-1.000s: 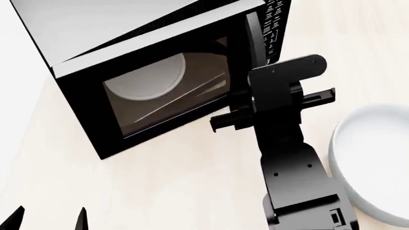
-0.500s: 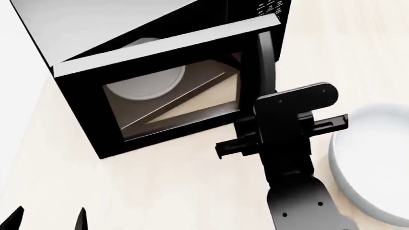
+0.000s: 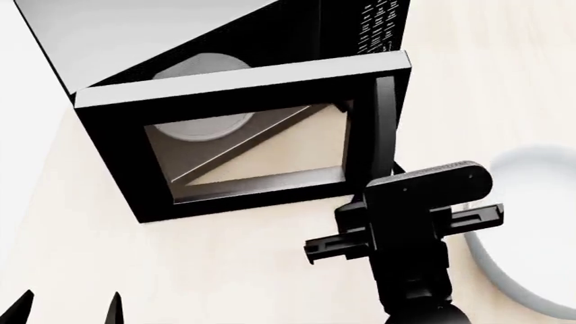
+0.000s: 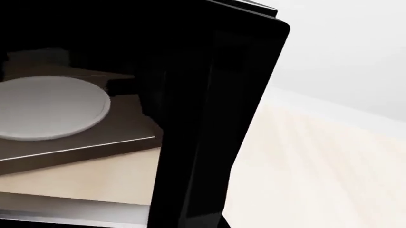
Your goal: Open the microwave.
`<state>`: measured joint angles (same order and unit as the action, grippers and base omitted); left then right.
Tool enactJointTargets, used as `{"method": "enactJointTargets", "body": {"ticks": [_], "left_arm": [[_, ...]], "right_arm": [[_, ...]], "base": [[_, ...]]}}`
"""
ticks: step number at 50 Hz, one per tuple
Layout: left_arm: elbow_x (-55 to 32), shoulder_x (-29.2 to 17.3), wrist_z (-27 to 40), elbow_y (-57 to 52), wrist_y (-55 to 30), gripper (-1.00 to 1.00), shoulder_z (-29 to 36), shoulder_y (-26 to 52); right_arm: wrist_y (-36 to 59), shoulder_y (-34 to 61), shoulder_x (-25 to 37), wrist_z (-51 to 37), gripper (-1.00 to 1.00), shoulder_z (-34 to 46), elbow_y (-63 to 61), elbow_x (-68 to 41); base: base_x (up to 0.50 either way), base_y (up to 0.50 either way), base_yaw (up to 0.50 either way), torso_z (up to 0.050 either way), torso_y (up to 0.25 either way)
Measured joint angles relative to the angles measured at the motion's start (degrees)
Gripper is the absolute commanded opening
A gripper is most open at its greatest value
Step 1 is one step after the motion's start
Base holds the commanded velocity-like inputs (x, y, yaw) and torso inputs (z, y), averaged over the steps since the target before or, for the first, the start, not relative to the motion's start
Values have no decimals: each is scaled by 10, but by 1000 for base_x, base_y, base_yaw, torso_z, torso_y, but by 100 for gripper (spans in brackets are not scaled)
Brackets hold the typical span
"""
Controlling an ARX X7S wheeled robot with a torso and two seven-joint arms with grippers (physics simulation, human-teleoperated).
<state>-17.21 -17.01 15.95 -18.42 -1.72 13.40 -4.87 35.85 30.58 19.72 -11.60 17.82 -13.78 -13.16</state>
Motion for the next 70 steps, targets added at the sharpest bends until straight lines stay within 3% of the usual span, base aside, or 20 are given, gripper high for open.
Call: {"method": "enactJointTargets", "body": {"ticks": [39,40,70], "left_arm": [[-4,-7,6,-1,4,100,6,1],[-5,-7,6,-1,3,100,6,1],[-8,-12,12,-3,5,100,9,2]], "right_arm": [[13,-66,19,-30,-100,5,-85,5],[13,-66,19,-30,100,5,-84,5],[-8,-52,16,-16,100,2,-118,-30]], "base": [[0,1,2,1,4],[0,3,3,0,0],[0,0,0,0,0]]}}
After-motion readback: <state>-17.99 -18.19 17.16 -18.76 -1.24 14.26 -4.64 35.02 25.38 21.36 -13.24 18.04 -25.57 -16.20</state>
